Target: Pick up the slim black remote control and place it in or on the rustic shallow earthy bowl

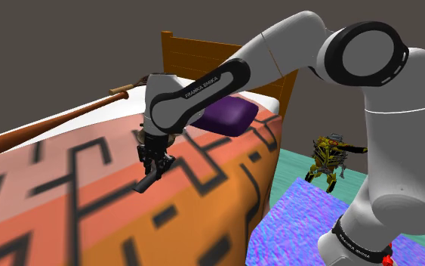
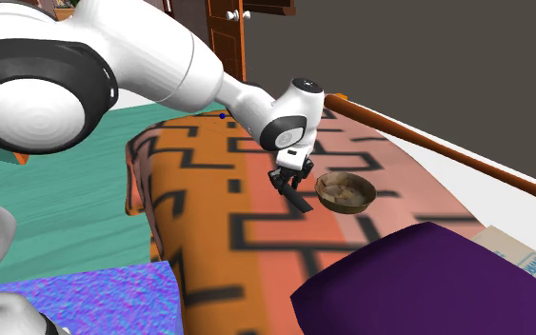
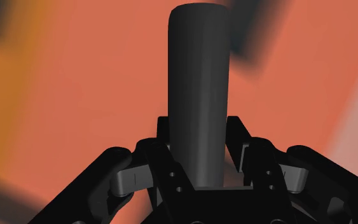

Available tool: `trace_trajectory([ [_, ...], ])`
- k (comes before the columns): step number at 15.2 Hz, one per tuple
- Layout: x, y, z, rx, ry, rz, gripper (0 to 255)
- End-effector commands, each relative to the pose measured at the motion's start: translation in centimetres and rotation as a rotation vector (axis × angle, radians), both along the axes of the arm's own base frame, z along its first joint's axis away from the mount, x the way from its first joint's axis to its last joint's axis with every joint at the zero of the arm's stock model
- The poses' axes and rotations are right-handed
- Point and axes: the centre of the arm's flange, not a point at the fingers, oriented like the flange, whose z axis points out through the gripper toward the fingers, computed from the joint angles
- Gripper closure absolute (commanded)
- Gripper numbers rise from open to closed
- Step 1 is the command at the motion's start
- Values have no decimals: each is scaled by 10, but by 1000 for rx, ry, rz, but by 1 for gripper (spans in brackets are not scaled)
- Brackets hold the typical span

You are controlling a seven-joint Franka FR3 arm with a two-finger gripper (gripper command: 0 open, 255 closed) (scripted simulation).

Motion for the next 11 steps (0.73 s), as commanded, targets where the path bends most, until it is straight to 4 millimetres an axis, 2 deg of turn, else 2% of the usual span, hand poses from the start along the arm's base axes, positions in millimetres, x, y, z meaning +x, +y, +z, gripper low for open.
trace_trajectory([
  [1,-1,-1,-6,-3,8,0,255],
  [3,0,-1,-6,-3,8,0,255],
  [11,0,-1,37,-3,8,0,255],
])
